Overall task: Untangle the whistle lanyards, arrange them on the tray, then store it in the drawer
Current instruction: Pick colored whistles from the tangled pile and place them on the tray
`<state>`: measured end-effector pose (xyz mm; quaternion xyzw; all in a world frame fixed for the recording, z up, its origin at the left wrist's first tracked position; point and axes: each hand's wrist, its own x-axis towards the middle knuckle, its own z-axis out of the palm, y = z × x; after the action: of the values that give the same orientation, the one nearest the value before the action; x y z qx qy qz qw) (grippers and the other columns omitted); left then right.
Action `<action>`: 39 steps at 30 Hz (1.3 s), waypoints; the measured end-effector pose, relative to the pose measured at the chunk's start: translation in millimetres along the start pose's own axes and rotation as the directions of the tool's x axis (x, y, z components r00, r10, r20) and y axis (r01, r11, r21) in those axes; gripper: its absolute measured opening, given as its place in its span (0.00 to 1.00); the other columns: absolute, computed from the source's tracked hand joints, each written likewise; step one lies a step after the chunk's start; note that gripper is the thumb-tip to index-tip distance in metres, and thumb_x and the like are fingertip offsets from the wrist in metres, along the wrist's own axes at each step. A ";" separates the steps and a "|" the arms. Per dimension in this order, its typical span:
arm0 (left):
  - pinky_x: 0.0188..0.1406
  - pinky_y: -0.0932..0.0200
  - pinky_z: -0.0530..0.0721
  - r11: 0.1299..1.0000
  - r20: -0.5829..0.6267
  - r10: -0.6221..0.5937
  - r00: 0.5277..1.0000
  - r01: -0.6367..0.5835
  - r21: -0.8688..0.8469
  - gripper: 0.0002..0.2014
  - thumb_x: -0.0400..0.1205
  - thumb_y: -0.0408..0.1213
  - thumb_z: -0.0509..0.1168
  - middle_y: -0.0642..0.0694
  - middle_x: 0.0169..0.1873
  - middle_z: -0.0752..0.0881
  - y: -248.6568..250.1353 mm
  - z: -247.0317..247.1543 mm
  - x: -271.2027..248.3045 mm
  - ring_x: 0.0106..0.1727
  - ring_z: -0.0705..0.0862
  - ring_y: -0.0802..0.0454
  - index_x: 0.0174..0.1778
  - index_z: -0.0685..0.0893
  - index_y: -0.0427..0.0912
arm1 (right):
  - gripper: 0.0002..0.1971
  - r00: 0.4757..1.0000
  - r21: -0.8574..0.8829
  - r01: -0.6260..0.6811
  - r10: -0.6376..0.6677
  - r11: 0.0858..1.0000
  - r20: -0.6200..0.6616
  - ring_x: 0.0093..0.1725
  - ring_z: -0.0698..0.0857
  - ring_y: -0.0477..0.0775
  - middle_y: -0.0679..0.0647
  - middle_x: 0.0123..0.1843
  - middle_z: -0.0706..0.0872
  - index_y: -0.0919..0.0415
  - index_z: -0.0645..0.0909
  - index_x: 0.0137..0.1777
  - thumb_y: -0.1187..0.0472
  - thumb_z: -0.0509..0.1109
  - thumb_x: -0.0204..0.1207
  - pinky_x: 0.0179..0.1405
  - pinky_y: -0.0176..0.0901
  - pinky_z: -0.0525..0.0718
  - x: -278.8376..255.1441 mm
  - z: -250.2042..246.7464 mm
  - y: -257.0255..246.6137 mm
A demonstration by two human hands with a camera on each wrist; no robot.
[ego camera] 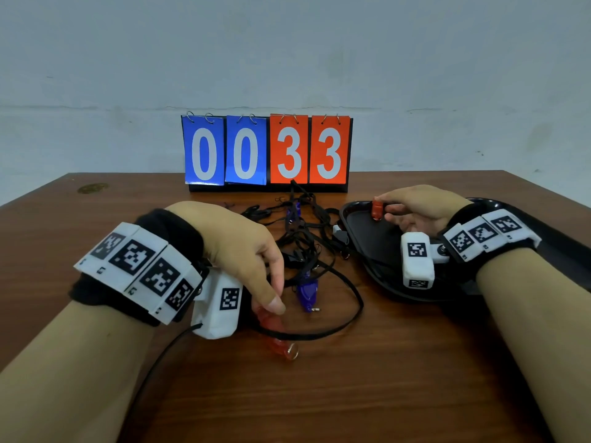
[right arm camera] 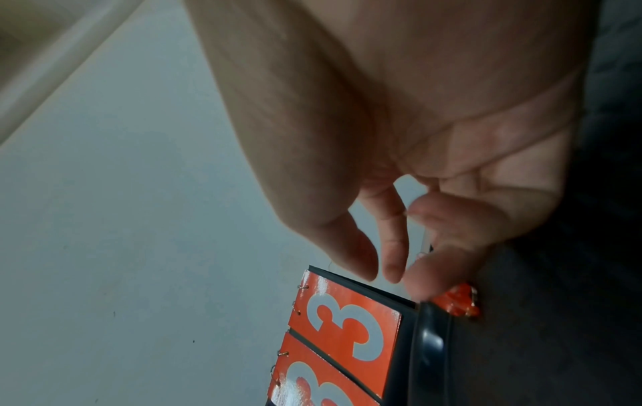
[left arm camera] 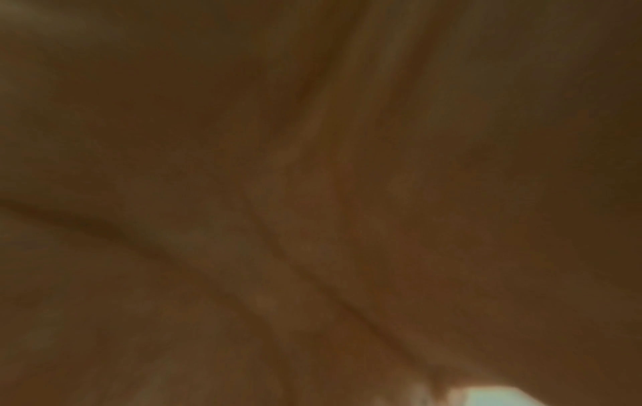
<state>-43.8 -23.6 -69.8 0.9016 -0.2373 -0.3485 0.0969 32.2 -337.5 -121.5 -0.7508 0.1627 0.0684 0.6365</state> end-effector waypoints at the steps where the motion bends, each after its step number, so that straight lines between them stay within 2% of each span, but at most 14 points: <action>1: 0.54 0.51 0.90 1.000 0.004 -0.002 1.000 0.002 -0.001 0.16 0.75 0.53 0.79 0.52 0.40 0.95 0.1 0.1 -0.4 0.40 0.91 0.55 0.55 0.90 0.51 | 0.17 1.000 0.002 -0.001 0.001 1.000 0.001 0.30 0.83 0.44 0.55 0.54 0.81 0.60 0.79 0.70 0.58 0.71 0.82 0.20 0.31 0.68 -1.0 0.2 -0.7; 6: 0.62 0.42 0.90 1.000 0.031 -0.024 0.999 0.024 0.013 0.18 0.75 0.53 0.79 0.50 0.42 0.95 1.5 0.7 -1.3 0.44 0.93 0.49 0.57 0.88 0.52 | 0.11 1.000 -0.037 0.010 -0.011 0.999 -0.012 0.28 0.76 0.42 0.50 0.45 0.74 0.56 0.77 0.61 0.56 0.70 0.83 0.22 0.32 0.65 -4.6 1.7 -4.3; 10: 0.59 0.46 0.91 0.998 0.058 -0.066 0.996 0.065 0.017 0.19 0.78 0.54 0.76 0.47 0.42 0.96 3.9 0.7 -1.3 0.42 0.93 0.51 0.59 0.86 0.49 | 0.11 1.000 -0.032 0.015 -0.015 0.999 0.000 0.30 0.76 0.43 0.49 0.43 0.75 0.56 0.77 0.62 0.56 0.70 0.83 0.18 0.31 0.67 -4.9 1.7 -4.5; 15: 0.57 0.53 0.91 0.997 0.048 -0.069 0.996 0.066 0.049 0.17 0.80 0.54 0.75 0.51 0.42 0.96 5.9 1.7 -2.0 0.44 0.94 0.53 0.59 0.85 0.50 | 0.13 1.000 -0.024 0.010 -0.010 1.000 0.017 0.32 0.77 0.44 0.49 0.43 0.75 0.57 0.76 0.63 0.55 0.70 0.83 0.16 0.31 0.69 -5.1 1.6 -4.7; 17: 0.54 0.57 0.91 0.997 0.031 -0.062 0.998 0.060 0.050 0.16 0.80 0.52 0.76 0.53 0.42 0.96 5.5 1.9 -1.2 0.43 0.94 0.55 0.59 0.85 0.50 | 0.13 1.000 -0.023 0.006 -0.006 1.000 0.027 0.31 0.78 0.44 0.49 0.41 0.75 0.57 0.75 0.63 0.55 0.70 0.83 0.16 0.31 0.69 -5.5 1.4 -5.4; 21: 0.38 0.68 0.86 0.999 -0.023 -0.032 0.999 0.033 0.034 0.14 0.79 0.49 0.77 0.53 0.41 0.96 3.5 0.8 -0.4 0.37 0.92 0.61 0.58 0.86 0.52 | 0.11 0.999 -0.030 0.011 -0.010 1.000 0.032 0.31 0.77 0.43 0.48 0.36 0.74 0.56 0.74 0.61 0.55 0.70 0.83 0.17 0.31 0.68 -7.5 3.1 -6.2; 23: 0.35 0.71 0.84 1.000 -0.061 0.004 0.998 -0.005 -0.007 0.12 0.79 0.48 0.77 0.54 0.41 0.95 1.6 -0.1 -0.3 0.35 0.90 0.64 0.56 0.87 0.52 | 0.11 1.000 -0.028 0.022 -0.021 0.999 0.022 0.32 0.78 0.43 0.48 0.39 0.76 0.56 0.75 0.61 0.55 0.71 0.83 0.18 0.30 0.68 -8.3 3.2 -6.4; 26: 0.33 0.72 0.82 0.992 -0.139 0.083 0.987 -0.094 -0.078 0.11 0.80 0.48 0.75 0.53 0.41 0.95 -0.9 -0.9 0.8 0.33 0.88 0.66 0.56 0.87 0.50 | 0.10 0.999 -0.021 0.051 -0.051 0.998 0.016 0.33 0.79 0.44 0.51 0.50 0.80 0.56 0.79 0.60 0.55 0.71 0.82 0.20 0.31 0.70 -8.5 2.0 -8.1; 29: 0.42 0.65 0.84 0.975 -0.240 0.161 0.957 -0.193 -0.114 0.10 0.81 0.48 0.75 0.52 0.42 0.95 -4.1 -2.1 1.8 0.36 0.88 0.64 0.55 0.88 0.50 | 0.08 0.996 -0.025 0.085 -0.084 0.996 0.038 0.33 0.80 0.44 0.51 0.47 0.82 0.56 0.81 0.57 0.55 0.72 0.81 0.20 0.31 0.70 -11.8 3.2 -11.2; 32: 0.58 0.52 0.87 0.949 -0.341 0.226 0.912 -0.285 -0.134 0.10 0.80 0.50 0.76 0.49 0.42 0.95 -6.9 -3.7 2.9 0.45 0.92 0.52 0.53 0.89 0.51 | 0.09 0.989 -0.028 0.118 -0.114 0.993 0.097 0.33 0.81 0.44 0.50 0.42 0.84 0.57 0.83 0.57 0.55 0.72 0.82 0.24 0.31 0.71 -19.7 6.2 -14.6; 33: 0.58 0.54 0.86 0.938 -0.383 0.234 0.894 -0.311 -0.153 0.10 0.80 0.50 0.76 0.48 0.41 0.95 -7.6 -4.2 3.5 0.44 0.91 0.52 0.52 0.89 0.51 | 0.09 0.984 -0.019 0.126 -0.122 0.992 0.126 0.33 0.81 0.44 0.50 0.44 0.86 0.57 0.83 0.57 0.55 0.71 0.82 0.25 0.31 0.72 -23.2 7.5 -16.1; 36: 0.45 0.63 0.82 0.905 -0.510 0.226 0.830 -0.372 -0.206 0.10 0.80 0.51 0.75 0.48 0.38 0.94 -7.6 -5.0 5.6 0.35 0.86 0.57 0.50 0.89 0.51 | 0.09 0.961 0.010 0.163 -0.161 0.987 0.227 0.33 0.83 0.44 0.52 0.52 0.90 0.57 0.84 0.56 0.54 0.71 0.82 0.26 0.32 0.76 -36.5 12.7 -21.3; 37: 0.45 0.62 0.82 0.894 -0.548 0.220 0.807 -0.392 -0.218 0.10 0.80 0.51 0.75 0.47 0.38 0.94 -7.4 -5.0 6.8 0.34 0.86 0.56 0.49 0.89 0.50 | 0.10 0.947 0.008 0.189 -0.184 0.982 0.263 0.34 0.84 0.44 0.53 0.53 0.91 0.58 0.84 0.57 0.53 0.71 0.82 0.28 0.33 0.78 -41.7 15.4 -23.3; 39: 0.53 0.54 0.87 0.864 -0.625 0.203 0.754 -0.439 -0.248 0.10 0.79 0.50 0.76 0.46 0.38 0.94 -8.0 -4.7 9.5 0.38 0.90 0.54 0.49 0.90 0.49 | 0.11 0.910 -0.011 0.256 -0.237 0.967 0.339 0.39 0.86 0.46 0.56 0.57 0.92 0.59 0.83 0.57 0.52 0.70 0.81 0.35 0.36 0.80 -52.3 22.0 -26.8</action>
<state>-31.6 -21.3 -74.6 0.8717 -0.2785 -0.0740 0.3963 -5.6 -304.1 -84.2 -0.7599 -0.0458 0.1184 0.6376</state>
